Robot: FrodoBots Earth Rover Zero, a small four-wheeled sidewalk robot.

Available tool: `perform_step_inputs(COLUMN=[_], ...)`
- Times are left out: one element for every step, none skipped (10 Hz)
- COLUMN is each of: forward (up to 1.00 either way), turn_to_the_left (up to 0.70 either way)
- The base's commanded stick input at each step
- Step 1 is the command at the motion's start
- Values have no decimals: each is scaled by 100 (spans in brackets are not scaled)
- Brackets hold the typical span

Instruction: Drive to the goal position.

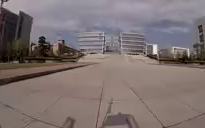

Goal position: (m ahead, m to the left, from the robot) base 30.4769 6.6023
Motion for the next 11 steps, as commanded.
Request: perform_step_inputs(forward=[100,100,100,100,100,100,100,100,100,100,100], turn_to_the_left=[0,0,0,0,0,0,0,0,0,0,0])
